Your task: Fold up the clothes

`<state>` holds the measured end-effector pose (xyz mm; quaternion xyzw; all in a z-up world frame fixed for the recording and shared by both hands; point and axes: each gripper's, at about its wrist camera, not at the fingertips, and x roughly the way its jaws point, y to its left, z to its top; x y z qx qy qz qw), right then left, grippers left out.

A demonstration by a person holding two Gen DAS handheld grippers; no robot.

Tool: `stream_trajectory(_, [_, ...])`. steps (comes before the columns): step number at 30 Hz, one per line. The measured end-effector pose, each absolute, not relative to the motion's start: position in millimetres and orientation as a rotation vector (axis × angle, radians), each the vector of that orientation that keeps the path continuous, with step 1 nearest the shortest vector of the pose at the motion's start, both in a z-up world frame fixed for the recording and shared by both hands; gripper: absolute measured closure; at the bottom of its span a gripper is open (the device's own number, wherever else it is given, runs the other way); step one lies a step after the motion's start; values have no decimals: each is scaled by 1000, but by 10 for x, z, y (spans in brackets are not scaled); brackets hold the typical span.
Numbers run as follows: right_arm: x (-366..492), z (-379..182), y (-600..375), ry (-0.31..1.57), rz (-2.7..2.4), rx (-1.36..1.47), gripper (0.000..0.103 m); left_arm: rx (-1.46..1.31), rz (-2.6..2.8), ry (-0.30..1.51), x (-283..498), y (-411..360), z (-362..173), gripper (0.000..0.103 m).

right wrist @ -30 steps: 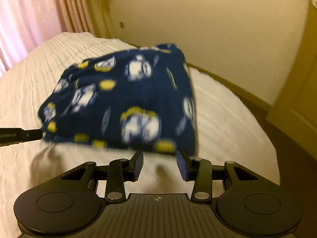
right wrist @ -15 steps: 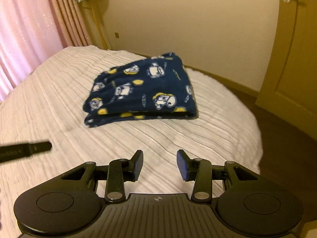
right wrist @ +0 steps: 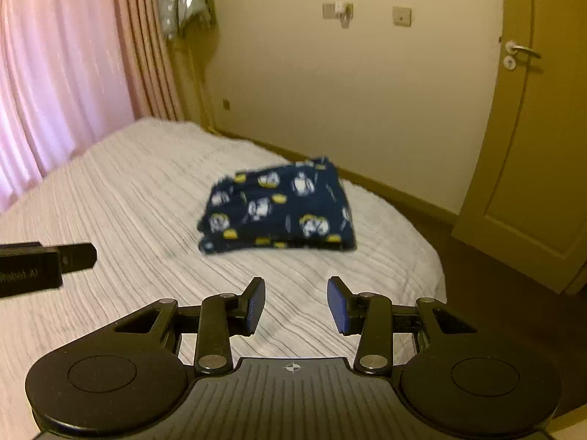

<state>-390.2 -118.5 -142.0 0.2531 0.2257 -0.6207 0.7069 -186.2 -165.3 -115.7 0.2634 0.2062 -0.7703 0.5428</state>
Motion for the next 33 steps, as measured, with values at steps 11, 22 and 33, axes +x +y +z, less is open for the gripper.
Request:
stream_trajectory(11, [-3948, -1052, -753, 492, -1272, 664, 61, 689, -1780, 475, -1899, -1364, -797, 22])
stream_trajectory(22, [-4084, -1153, -793, 594, -1230, 715, 61, 773, -1718, 571, -2091, -1429, -1002, 22])
stream_trajectory(33, [-4190, -1295, -1138, 681, -1131, 736, 61, 815, -1651, 612, -2368, -1539, -1197, 22])
